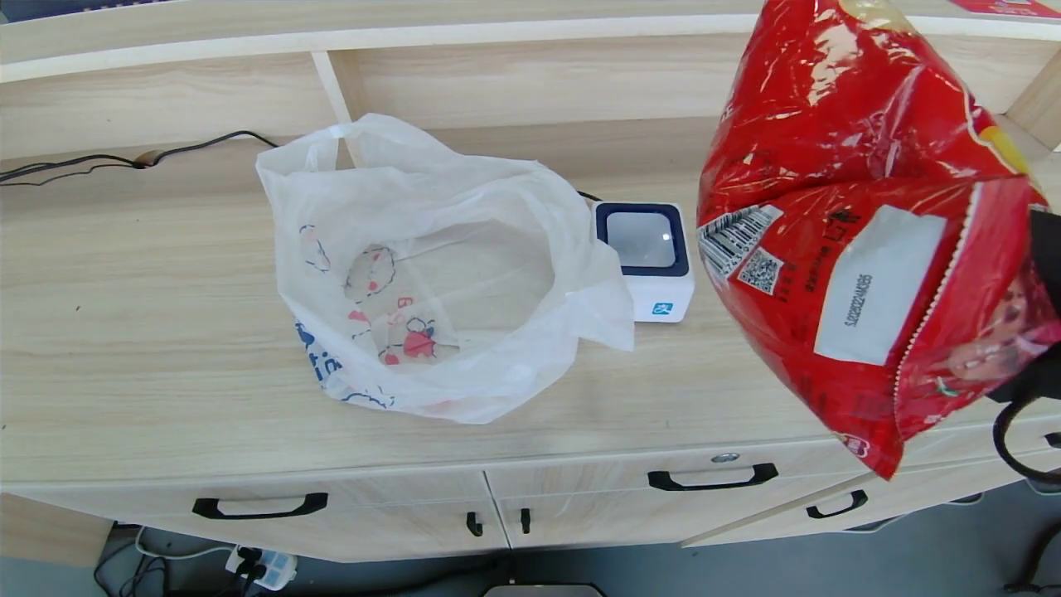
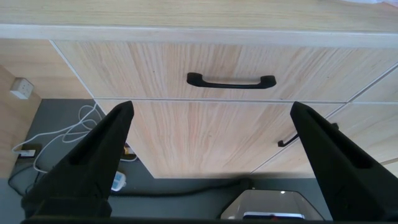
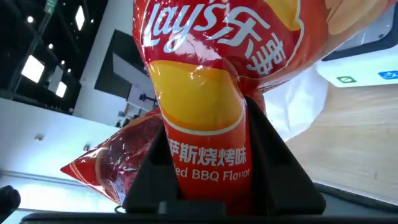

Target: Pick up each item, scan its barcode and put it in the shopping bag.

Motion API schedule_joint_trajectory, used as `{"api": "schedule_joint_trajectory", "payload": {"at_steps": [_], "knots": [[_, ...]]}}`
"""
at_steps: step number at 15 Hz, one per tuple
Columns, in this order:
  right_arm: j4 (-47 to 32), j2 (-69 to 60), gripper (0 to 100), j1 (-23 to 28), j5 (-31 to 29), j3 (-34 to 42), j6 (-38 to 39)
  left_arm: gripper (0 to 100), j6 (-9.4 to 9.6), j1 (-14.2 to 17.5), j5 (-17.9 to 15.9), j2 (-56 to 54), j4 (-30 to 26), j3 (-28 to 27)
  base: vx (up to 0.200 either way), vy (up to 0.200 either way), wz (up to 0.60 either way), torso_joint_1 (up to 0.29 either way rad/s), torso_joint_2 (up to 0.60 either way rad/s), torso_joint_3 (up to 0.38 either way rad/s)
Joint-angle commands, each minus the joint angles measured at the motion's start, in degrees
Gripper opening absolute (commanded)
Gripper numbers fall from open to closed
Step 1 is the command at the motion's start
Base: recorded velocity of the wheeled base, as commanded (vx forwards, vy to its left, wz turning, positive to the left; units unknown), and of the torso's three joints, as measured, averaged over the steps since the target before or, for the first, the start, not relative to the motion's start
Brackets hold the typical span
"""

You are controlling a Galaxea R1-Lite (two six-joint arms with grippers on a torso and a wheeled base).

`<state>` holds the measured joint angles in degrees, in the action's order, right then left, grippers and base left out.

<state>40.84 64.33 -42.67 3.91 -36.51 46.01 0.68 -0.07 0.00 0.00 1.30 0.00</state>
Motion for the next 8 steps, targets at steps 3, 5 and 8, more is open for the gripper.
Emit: {"api": "schedule_joint_trajectory", "payload": {"at_steps": [3,5,8], "knots": [[0.47,-0.17,0,-7.34,0.31,-0.05,1.19,100,0.02,-0.01,0.00,0.09,0.01,0.00,0.000,0.000,0.00,0.000,0.00,0.000],[2.49,0.36,0,-7.43,1.36,-0.05,3.30,100,0.02,-0.01,0.00,0.09,0.01,0.00,0.000,0.000,0.00,0.000,0.00,0.000],[7.06,0.71,0,-7.43,3.65,-0.14,5.23,100,0.02,-0.01,0.00,0.09,0.01,0.00,0.000,0.000,0.00,0.000,0.00,0.000]]}}
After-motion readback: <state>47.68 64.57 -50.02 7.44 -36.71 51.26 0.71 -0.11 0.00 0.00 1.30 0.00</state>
